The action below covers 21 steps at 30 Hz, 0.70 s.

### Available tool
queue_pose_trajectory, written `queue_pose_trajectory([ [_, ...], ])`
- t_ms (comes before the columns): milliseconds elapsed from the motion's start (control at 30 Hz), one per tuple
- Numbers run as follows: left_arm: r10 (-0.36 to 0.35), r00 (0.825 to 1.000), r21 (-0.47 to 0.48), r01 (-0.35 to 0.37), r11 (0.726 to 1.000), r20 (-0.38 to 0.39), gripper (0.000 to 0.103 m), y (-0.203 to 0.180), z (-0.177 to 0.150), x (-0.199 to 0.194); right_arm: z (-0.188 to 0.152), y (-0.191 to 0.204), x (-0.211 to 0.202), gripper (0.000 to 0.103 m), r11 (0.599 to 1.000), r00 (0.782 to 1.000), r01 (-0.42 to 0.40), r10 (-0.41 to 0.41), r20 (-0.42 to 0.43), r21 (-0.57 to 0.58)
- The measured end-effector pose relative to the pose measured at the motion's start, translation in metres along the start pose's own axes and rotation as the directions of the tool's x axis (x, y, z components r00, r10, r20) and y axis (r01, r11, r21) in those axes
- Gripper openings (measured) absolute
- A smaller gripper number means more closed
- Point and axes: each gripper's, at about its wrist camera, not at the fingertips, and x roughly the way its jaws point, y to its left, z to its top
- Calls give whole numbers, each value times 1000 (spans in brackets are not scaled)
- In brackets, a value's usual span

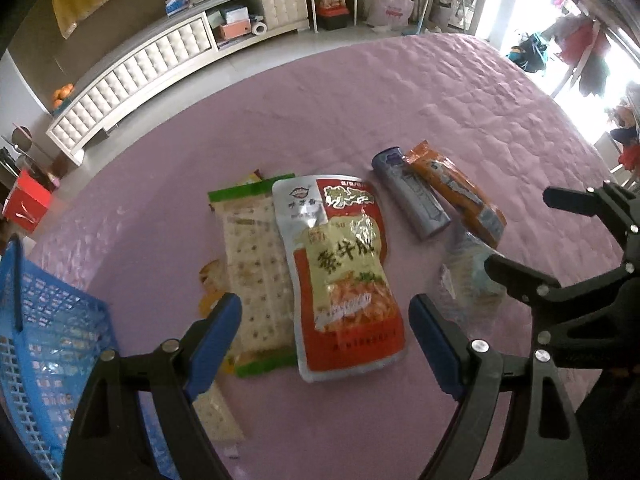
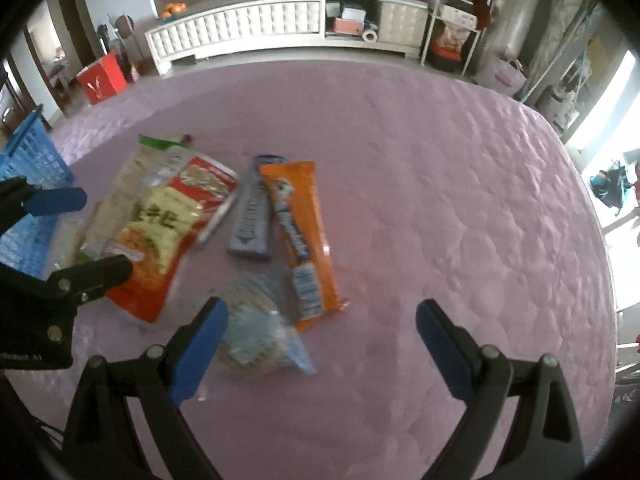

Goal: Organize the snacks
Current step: 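Grasp the red-and-yellow jerky pouch with the left tool while the right tool grasps a clear biscuit bag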

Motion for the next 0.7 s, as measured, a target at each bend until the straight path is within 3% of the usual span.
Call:
queue_pose_trajectory([
  [300, 13, 999, 30, -12, 999, -47, 84, -16, 24, 34, 6, -16, -1, 97, 998, 1000, -22, 21, 15, 56],
  [567, 131, 988, 105, -123, 987, -79, 83, -41, 27, 57, 10, -20, 3, 97, 996, 1000, -29, 29, -6, 88],
  [600, 144, 987, 113, -135, 984, -76, 82, -44, 27, 58, 10, -19, 4, 97, 996, 999, -36, 37, -10, 86],
  [667, 128, 990, 103, -121, 987, -65, 55, -45, 26, 53, 10, -18, 6, 97, 996, 999, -39, 40, -16, 78],
  [700, 107, 992, 97, -100, 990, -72, 51, -44, 26, 52, 9, -18, 8, 97, 997, 999, -35, 36, -22, 75],
])
